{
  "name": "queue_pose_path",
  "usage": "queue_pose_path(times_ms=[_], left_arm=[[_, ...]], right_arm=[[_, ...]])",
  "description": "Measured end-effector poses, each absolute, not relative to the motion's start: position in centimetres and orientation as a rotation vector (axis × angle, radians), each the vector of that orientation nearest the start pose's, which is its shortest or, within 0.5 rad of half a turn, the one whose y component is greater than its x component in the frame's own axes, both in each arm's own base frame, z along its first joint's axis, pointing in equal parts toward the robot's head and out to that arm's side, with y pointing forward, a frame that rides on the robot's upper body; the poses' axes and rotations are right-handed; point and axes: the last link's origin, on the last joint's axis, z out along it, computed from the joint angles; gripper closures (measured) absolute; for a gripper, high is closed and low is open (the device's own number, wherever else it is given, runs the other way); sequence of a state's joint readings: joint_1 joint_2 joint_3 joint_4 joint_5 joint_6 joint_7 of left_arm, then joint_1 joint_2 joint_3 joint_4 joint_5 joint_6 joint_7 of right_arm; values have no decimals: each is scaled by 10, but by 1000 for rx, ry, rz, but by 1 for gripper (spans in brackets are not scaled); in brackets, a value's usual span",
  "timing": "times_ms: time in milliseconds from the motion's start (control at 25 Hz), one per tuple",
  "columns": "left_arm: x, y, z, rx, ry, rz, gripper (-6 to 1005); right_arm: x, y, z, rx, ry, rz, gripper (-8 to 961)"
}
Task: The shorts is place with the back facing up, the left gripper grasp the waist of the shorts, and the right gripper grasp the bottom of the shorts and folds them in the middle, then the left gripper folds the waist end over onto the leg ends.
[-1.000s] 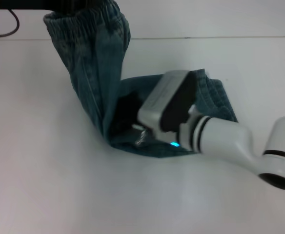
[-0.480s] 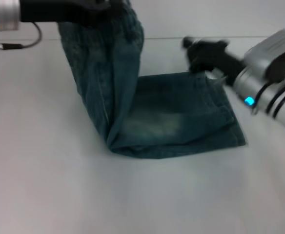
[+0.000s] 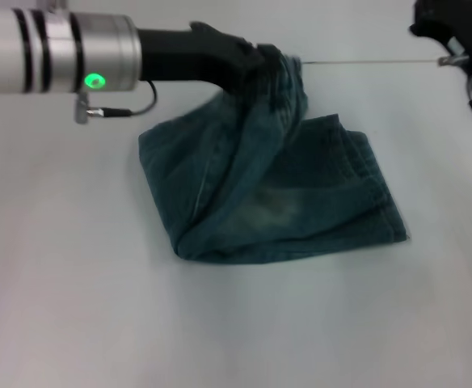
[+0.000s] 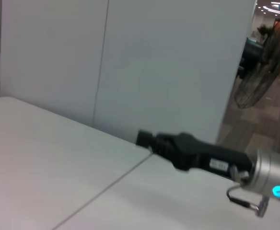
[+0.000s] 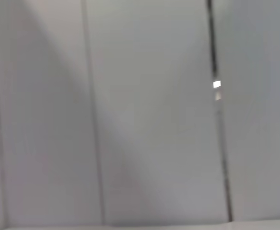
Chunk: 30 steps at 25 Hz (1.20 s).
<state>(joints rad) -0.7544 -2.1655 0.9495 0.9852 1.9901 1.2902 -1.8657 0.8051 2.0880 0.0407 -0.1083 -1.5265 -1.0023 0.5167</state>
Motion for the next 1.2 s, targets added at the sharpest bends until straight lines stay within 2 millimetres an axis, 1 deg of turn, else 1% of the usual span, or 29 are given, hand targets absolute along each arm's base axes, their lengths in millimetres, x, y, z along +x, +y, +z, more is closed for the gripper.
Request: queue_pose_path(times_ms=[200, 480, 600, 680, 720, 760, 920, 960, 1080, 1200], left_arm=[[-116, 406, -29, -2734, -556, -637, 900], [-128, 403, -80, -2711, -682, -542, 882], [-130, 399, -89, -2704, -692, -528, 823], [-131, 398, -85, -2689, -697, -560, 784], [-134, 396, -80, -2671, -705, -596, 765], [-136, 394, -74, -2652, -709, -630, 745], [-151, 381, -43, -2566, -693, -746, 667], [-155, 377, -37, -2550, -691, -759, 629], [-178, 362, -15, -2496, -717, -786, 515], [-207, 346, 4, -2440, -780, -811, 391]], right_arm=[[262, 436, 18, -1645, 602, 848, 889], [262, 435, 17, -1658, 596, 846, 882], [262, 434, 14, -1680, 592, 838, 879], [260, 433, 11, -1706, 586, 832, 877], [260, 433, 9, -1725, 584, 830, 876], [258, 432, 7, -1749, 579, 828, 875], [253, 432, 11, -1870, 554, 831, 870], [252, 431, 11, -1901, 552, 833, 869], [243, 428, 15, -2043, 558, 843, 866], [230, 420, 16, -2224, 516, 791, 863]])
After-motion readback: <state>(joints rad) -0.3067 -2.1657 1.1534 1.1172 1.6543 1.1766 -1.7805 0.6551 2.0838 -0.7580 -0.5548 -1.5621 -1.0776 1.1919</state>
